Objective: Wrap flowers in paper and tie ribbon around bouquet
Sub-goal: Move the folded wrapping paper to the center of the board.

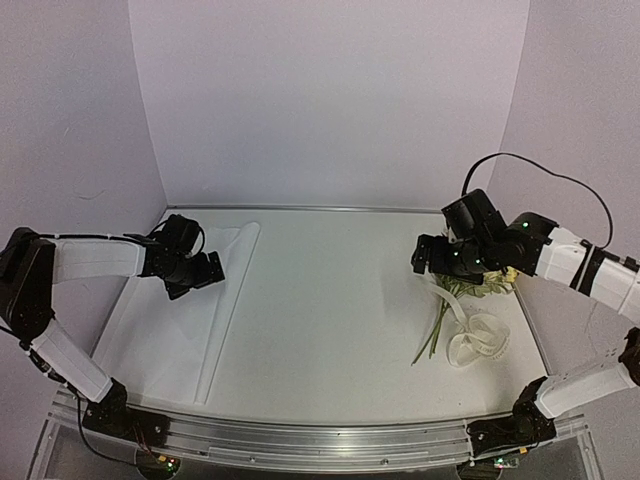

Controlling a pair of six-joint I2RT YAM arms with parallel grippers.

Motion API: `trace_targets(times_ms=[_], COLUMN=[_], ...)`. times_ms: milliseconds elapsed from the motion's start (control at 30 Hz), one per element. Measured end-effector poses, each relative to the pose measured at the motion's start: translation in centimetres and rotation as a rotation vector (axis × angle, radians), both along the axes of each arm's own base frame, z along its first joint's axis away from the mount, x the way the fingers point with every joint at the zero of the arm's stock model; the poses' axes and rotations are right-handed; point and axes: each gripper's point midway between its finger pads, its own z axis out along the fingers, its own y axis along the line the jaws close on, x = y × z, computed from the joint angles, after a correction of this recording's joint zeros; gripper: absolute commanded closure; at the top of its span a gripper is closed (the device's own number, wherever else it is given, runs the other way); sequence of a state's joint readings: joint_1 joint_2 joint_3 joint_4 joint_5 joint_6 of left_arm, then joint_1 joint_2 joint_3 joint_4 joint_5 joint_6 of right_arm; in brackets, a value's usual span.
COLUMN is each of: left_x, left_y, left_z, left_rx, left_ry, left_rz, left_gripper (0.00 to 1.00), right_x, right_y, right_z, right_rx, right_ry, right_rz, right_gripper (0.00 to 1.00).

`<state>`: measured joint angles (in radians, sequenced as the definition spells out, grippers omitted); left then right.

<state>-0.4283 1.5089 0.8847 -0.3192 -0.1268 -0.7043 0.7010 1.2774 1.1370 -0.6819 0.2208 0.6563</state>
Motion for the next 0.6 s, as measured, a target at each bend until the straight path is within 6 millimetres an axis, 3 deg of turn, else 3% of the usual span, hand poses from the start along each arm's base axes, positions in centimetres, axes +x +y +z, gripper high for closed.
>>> trace_targets(times_ms=[233,433,600], left_x=[-1.3,-3.6,-4.9], left_y=[-2.4,-5.0,-5.7], left_z=[-1.2,-2.0,-2.7], left_rx=[-0.015,-0.012,-0.001], left_ry=[0.022,0.051,0.075], left_rz=[-0.042,-0.088,-0.083], left_gripper=[0.07,0.18,0.31], right_x=[-0.2,-0.4,-0.8], right_y=[0.2,0.1,0.0], right_z=[-1.1,-2.6,-3.6], right_rx=[0.011,0.015,0.012], right_ry=[0.014,0.035,0.052], right_rz=[0.003,-0.005,-0.009], right_gripper=[0.02,0.02,0.02])
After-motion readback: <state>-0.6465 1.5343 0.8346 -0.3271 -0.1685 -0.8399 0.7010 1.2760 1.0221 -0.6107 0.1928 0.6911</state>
